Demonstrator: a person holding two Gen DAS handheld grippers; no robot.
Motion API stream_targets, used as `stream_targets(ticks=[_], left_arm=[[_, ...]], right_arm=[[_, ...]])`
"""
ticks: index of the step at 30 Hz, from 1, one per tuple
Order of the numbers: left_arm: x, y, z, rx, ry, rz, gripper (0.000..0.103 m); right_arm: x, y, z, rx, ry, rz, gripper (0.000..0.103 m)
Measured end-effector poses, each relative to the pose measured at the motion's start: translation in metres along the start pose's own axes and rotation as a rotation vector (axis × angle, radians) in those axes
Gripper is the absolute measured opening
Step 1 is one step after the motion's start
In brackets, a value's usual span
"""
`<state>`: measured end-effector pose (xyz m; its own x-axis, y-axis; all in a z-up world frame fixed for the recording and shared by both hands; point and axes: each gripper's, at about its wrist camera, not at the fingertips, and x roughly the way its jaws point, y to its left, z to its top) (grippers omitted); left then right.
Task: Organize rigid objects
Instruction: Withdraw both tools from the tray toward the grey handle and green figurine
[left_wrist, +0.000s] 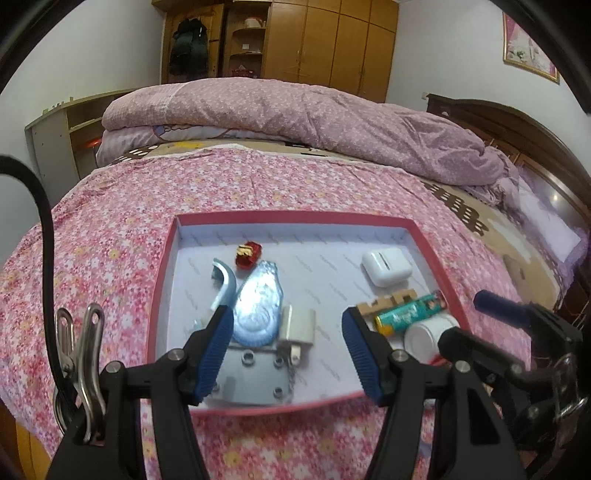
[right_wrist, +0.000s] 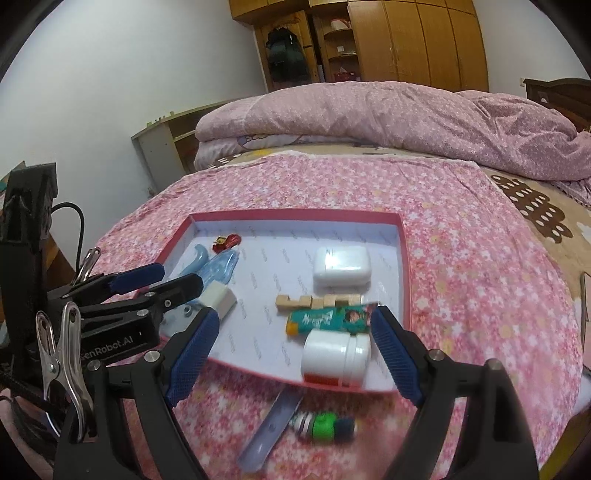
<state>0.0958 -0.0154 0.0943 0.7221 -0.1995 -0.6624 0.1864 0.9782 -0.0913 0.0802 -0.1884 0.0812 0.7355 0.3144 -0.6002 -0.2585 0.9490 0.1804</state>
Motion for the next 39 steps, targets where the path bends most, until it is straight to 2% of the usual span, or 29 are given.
stream_targets(ticks=[8,12,23,35,39], left_arm=[[-0.014,-0.01,-0.021,0.017,0.018,-0.019,0.064],[-0.013,-0.018,-0.031,0.034,0.039,-0.019,0.064],[-0.015,-0.05,-0.055,0.116,0.08,-0.073,0.064],[-0.007,-0.083,-0.089,0.2,0.14,-0.143,0.064],[0.003,-0.097,-0.097,0.243,0.137,-0.102,0.064]], right_arm=[[-0.019,-0.003,-0.022,-0.007,0.018,-0.026,0.086],[-0.023,-0.013,-0.038,0.001,0.049,-0.06,0.086],[-0.027,-0.044,-0.077,0.021,0.13,-0.081,0.086],[-0.033,-0.071,-0.089,0.052,0.149,-0.118,0.086],[-0.032,-0.075,-0.09,0.055,0.152,-0.125,0.086]])
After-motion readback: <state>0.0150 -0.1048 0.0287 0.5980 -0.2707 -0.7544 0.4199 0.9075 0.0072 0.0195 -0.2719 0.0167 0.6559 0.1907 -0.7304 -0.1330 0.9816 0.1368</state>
